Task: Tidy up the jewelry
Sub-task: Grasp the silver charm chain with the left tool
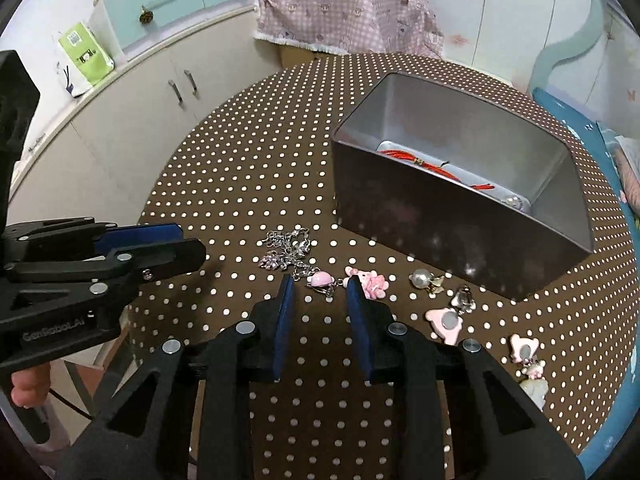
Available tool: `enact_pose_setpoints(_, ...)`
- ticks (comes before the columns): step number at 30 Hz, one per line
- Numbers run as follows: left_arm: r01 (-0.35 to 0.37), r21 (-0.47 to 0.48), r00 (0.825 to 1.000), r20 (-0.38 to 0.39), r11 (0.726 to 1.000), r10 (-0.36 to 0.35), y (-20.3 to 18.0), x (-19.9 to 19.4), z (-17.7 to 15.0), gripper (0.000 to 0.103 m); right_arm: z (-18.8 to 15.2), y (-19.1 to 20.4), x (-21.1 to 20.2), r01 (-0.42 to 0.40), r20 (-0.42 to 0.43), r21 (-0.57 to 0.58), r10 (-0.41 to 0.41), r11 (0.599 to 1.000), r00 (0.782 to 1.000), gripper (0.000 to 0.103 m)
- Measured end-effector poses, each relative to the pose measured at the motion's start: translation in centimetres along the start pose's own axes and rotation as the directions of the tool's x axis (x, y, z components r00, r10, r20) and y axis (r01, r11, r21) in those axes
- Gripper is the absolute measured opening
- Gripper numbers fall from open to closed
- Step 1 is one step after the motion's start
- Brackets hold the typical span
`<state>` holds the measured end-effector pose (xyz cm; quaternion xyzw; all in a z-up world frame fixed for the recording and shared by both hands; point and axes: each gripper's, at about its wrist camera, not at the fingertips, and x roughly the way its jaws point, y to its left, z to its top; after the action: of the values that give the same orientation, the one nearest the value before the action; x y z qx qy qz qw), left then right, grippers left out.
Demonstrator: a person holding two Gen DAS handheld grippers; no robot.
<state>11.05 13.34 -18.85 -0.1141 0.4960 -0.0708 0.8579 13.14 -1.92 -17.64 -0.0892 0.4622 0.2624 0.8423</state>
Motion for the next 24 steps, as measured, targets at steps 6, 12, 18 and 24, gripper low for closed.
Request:
enact_pose_setpoints(6, 0.017, 0.009, 1.000, -0.006, 1.000, -0.017, -0.2, 0.4, 0.4, 0.027, 0.0, 1.1, 0.6, 0.066, 0.000, -0.054, -0.066, 0.996, 0.998, 0.020)
enact_pose_setpoints(12, 0.039, 0.051, 0.999, -0.013, 0.998, -0.038, -1.2, 1.2, 0.5, 0.027, -0.2, 0.7, 0.5, 0.060, 0.002, -0.047, -0.060, 0.997, 0.998, 0.016)
enact_pose_setpoints(18, 0.057, 0.090, 0.998, -0.021, 0.994, -0.056, -2.2, 1.8, 0.5, 0.027, -0.4, 0.0, 0.0, 0.044, 0.007, -0.014, -0.044, 0.999, 0.999, 0.016)
enact_pose_setpoints(24, 0.064, 0.171, 0.998, -0.003, 0.983, -0.064, -4.1, 3.2, 0.6, 0.027, -0.6, -1.1, -1.6, 0.039, 0.041, 0.018, -0.039, 0.999, 0.998, 0.016)
